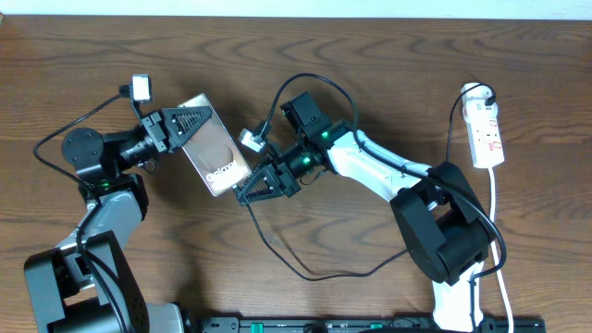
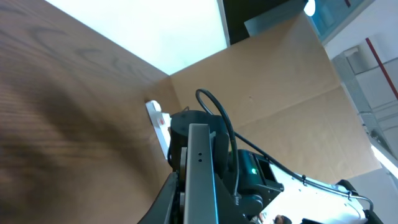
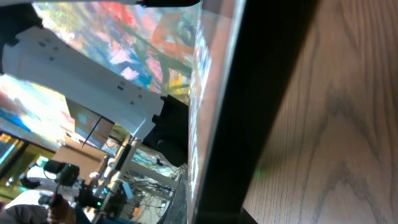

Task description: Plug charger to phone and switch on socket

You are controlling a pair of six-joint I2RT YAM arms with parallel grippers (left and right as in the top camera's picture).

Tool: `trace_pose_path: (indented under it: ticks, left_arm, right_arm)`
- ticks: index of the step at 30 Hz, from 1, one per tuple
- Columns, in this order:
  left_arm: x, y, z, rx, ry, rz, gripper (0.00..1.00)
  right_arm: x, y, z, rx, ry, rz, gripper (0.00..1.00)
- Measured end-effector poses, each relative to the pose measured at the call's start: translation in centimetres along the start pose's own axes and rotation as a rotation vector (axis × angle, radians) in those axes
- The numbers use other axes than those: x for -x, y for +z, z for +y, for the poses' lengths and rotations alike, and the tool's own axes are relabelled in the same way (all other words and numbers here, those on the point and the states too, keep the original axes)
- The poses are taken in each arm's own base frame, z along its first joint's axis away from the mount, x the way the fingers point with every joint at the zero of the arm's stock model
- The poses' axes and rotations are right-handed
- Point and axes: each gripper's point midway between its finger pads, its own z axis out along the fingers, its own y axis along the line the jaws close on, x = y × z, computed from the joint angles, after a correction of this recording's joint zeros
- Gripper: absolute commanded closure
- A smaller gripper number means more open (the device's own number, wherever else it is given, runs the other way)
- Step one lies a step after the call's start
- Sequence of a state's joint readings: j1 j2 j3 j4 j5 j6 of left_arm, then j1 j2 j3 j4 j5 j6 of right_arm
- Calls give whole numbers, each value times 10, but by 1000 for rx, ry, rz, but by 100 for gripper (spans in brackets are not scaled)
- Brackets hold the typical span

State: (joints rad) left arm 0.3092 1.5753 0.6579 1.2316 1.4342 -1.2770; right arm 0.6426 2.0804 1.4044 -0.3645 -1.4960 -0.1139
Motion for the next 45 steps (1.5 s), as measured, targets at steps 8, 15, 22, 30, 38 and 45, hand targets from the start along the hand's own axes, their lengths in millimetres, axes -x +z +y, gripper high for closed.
trace_pose_path:
  ticks: [8, 15, 22, 30, 38, 45]
  left_arm:
    - [6, -3, 2, 10, 24, -34, 93]
    - [6, -3, 1, 10, 50, -32, 92]
    - [8, -4, 1, 11, 68, -37, 93]
    - [13, -6, 0, 16, 88, -55, 92]
    - [14, -6, 0, 17, 90, -59, 93]
    - [9, -5, -1, 10, 86, -32, 92]
  right_arm:
    - [8, 0, -3, -12, 59, -9, 99]
    - [9, -1, -5, -19, 94, -12, 99]
    - [12, -1, -9, -29, 83, -18, 99]
    - [19, -1, -11, -33, 60, -29, 99]
    - [20, -1, -11, -32, 76, -31, 99]
    - [23, -1, -13, -48, 67, -38, 87]
